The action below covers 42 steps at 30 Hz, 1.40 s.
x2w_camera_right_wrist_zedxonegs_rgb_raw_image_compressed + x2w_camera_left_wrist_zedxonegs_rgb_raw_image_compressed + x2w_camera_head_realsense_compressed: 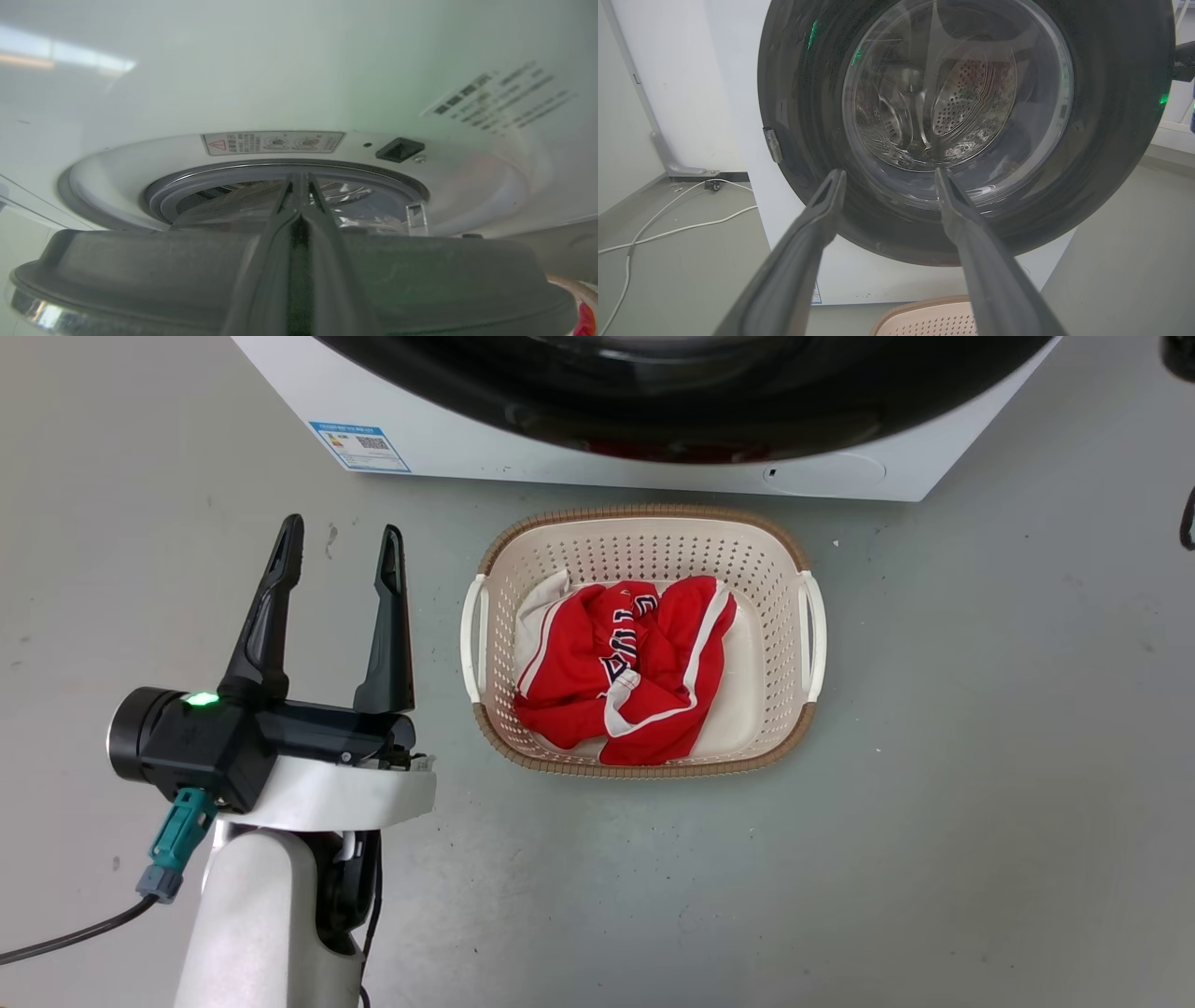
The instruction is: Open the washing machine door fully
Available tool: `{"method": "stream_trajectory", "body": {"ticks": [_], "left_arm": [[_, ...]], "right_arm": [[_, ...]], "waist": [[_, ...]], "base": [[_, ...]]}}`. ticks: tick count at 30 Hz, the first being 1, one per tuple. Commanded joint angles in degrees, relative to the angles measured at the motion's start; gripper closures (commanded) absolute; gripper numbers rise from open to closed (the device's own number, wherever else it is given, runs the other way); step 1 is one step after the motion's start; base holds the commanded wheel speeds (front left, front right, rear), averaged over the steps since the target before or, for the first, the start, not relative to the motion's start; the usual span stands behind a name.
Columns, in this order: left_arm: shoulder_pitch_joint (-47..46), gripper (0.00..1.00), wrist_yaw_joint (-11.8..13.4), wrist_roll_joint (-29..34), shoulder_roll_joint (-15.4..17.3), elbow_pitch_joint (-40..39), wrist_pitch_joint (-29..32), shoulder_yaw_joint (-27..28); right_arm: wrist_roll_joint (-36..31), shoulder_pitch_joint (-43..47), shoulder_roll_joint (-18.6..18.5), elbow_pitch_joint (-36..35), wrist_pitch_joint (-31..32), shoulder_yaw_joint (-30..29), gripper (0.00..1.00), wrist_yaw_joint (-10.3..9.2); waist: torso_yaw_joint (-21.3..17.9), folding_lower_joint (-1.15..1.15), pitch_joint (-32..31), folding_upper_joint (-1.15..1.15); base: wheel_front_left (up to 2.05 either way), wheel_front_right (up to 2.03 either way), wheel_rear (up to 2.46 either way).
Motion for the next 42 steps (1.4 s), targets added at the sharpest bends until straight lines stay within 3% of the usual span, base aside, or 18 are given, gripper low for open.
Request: {"method": "stream_trajectory", "body": {"ticks": [1,12,22,31,42], "left_arm": [[-0.44,0.00,0.15,-0.29,-0.04,0.19,-0.14,-0.05],[1.37,0.00,0.50,0.03,-0.04,1.45,-0.14,-0.32],[5.29,0.00,0.83,0.62,-0.05,3.21,-0.14,-0.83],[8.70,0.00,1.28,0.97,-0.03,4.31,-0.14,-1.58],[11.60,0.00,1.76,0.83,-0.04,4.69,-0.14,-1.41]], "right_arm": [[0.26,1.31,1.65,-0.40,1.75,0.67,1.00,0.00],[2.10,7.64,1.47,-4.81,10.03,0.96,1.00,0.00],[4.78,19.95,3.07,-13.24,15.68,1.29,1.00,0.01],[6.64,30.93,4.21,-20.83,18.92,2.71,1.00,0.00],[8.98,38.30,7.17,-28.03,20.72,5.09,1.00,0.01]], "waist": [[-0.13,0.00,-0.32,0.00],[-1.22,0.00,-4.21,0.00],[-2.13,0.00,-11.36,0.00],[-2.29,0.00,-16.63,0.00],[-2.75,0.00,-20.55,0.00]], "base": [[0.00,0.00,0.00],[0.00,0.00,0.00],[0.00,0.00,0.00],[0.00,0.00,0.00],[0.00,0.00,0.00]]}}
